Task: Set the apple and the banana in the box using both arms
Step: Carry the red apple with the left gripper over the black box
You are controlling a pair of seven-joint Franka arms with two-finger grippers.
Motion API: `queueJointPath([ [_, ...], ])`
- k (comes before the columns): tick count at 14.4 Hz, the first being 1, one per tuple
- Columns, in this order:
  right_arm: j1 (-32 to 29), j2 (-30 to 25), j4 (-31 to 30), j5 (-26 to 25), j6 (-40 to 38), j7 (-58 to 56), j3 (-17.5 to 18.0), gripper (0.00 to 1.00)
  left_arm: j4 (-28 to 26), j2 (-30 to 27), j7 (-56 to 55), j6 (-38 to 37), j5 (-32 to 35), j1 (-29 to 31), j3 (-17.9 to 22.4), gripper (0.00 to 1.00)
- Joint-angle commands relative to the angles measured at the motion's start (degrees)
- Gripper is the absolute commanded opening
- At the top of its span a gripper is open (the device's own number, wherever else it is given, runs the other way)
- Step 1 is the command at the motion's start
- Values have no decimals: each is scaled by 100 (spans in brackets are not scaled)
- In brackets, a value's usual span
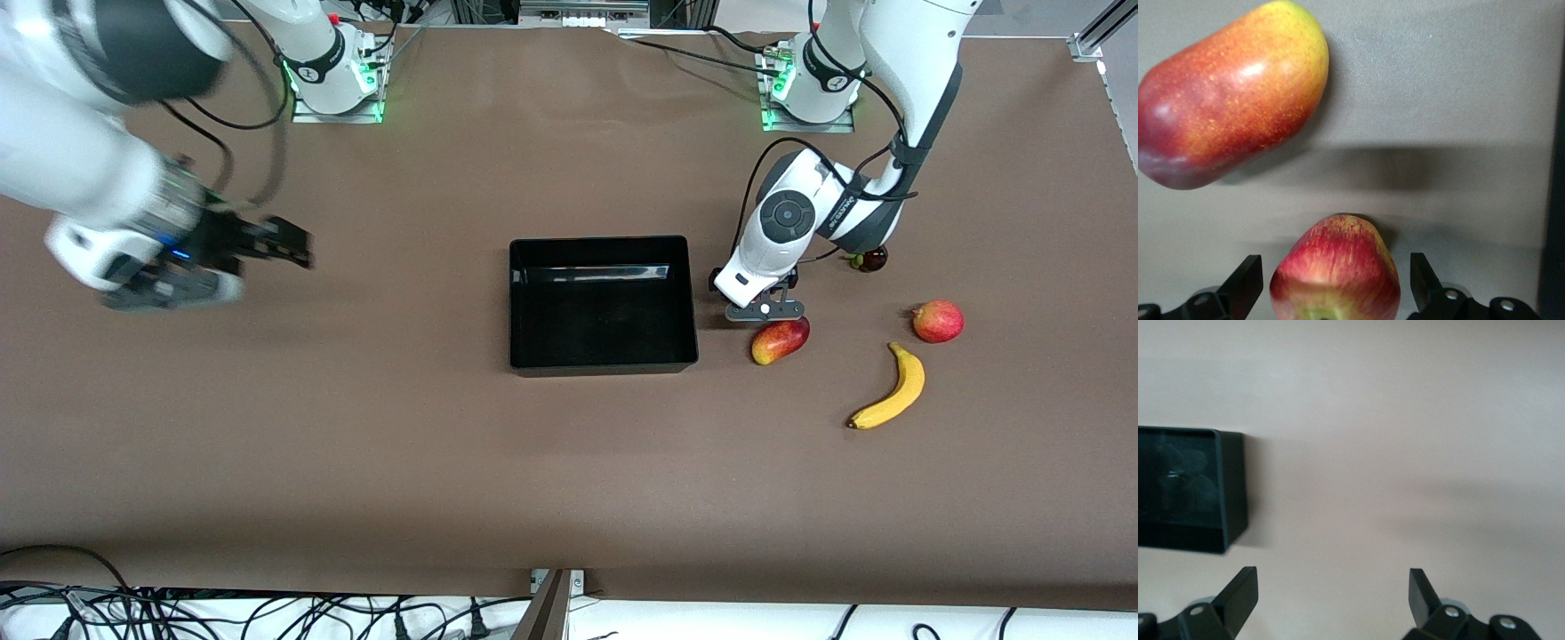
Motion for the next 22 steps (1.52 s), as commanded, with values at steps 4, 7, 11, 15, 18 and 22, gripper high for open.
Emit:
queueJointPath([
  [4, -2129, -1670, -1615, -696, -44, -477, 1701, 100, 275, -157, -15, -483, 157, 0, 0, 29],
  [7, -2299, -1618, -1573, -722, -26, -864, 1624, 100, 1319, -193, -24, -2081, 88, -88, -166, 30],
  [11, -2281, -1583, -1537, -713, -70, -909, 1535, 100, 3357, 438, -286, -3649, -577, -236, -790, 35],
  [15, -2281, -1539, -1327, -757, -166, -935, 1526, 100, 4083, 1150, -1690, -3756, -696, -938, -774, 35],
  [18, -2281, -1495, -1212, -827, -167, -918, 1526, 100, 4048, 1547, -2098, -3458, -161, -1195, -747, 36],
  [22, -2281, -1223, -976, -854, -140, -927, 1526, 100, 3943, 1872, -2554, -3387, -158, -1239, -756, 36],
])
